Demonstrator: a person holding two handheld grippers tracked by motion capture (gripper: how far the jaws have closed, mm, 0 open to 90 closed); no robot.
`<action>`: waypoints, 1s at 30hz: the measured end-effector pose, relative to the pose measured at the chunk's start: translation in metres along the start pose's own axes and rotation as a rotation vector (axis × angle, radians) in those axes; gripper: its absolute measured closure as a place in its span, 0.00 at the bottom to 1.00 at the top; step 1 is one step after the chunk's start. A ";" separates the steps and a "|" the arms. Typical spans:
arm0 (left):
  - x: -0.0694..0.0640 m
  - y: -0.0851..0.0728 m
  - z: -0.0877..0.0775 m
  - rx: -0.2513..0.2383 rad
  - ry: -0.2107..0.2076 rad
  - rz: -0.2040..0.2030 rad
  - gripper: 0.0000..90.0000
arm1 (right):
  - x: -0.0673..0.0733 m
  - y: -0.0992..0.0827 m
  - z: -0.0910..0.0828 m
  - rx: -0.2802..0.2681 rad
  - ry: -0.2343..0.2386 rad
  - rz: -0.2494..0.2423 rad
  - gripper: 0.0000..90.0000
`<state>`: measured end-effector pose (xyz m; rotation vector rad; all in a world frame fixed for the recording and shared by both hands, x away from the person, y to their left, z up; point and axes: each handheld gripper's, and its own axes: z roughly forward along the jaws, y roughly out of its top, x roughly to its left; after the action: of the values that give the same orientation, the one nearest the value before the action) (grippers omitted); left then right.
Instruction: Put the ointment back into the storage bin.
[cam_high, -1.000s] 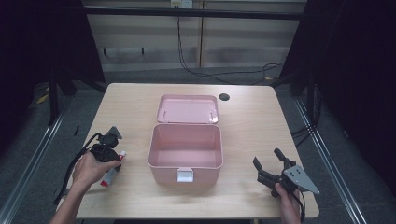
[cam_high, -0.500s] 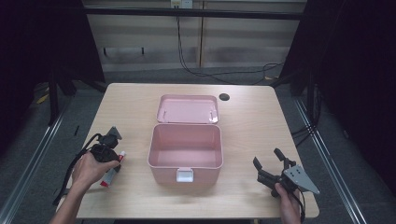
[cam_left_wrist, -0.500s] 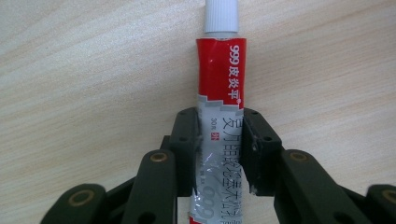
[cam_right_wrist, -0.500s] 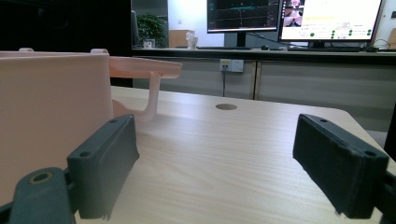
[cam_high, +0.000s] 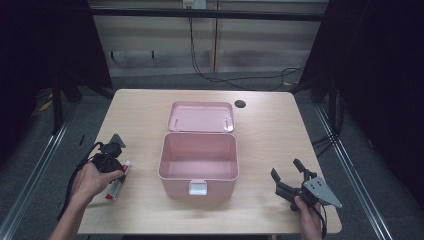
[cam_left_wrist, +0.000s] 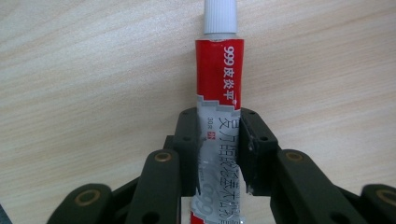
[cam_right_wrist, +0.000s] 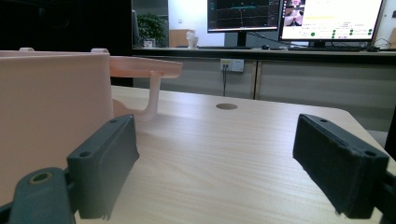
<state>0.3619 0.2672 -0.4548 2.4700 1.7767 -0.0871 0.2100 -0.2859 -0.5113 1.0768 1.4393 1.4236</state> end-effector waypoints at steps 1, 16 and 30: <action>0.001 0.000 -0.002 0.000 -0.002 -0.003 0.79 | 0.000 0.000 0.000 0.000 0.000 0.000 0.15; 0.014 -0.007 -0.027 -0.104 -0.049 -0.029 0.79 | 0.000 0.000 0.000 0.000 -0.002 0.001 0.15; 0.009 -0.010 -0.053 -0.217 -0.065 -0.030 0.79 | 0.000 0.000 0.000 -0.001 -0.003 -0.001 0.15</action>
<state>0.3546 0.2850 -0.4031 2.2645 1.6982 0.0215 0.2099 -0.2858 -0.5113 1.0774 1.4371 1.4217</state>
